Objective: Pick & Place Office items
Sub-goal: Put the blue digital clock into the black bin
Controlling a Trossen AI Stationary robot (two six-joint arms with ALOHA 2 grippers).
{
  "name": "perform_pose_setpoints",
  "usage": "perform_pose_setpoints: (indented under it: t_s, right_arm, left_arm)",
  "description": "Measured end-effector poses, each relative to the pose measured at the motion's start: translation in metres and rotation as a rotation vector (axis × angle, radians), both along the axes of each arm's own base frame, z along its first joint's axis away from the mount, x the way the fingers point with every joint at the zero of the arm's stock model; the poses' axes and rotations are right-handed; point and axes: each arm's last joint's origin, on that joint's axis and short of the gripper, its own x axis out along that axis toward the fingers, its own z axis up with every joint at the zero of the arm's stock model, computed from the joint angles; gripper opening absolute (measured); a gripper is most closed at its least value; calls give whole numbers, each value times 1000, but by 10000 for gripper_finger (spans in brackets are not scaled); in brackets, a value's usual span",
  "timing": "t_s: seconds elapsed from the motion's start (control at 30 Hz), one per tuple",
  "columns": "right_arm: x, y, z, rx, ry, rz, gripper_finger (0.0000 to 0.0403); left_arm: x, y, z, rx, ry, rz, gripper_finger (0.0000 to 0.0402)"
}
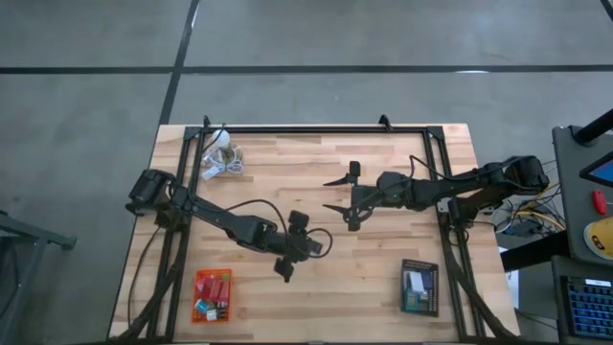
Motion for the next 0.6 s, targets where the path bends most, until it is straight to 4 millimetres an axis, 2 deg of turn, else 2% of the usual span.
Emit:
perform_pose_setpoints:
  t_s: [0.27, 0.6]
  right_arm:
    - [0, 0, 0, 0, 0, 0, 263]
    - [0, 0, 0, 0, 0, 0, 263]
  left_arm:
    - [0, 5, 8, 95, -92, 181, 163]
    - [-15, 12, 45, 76, -225, 314, 163]
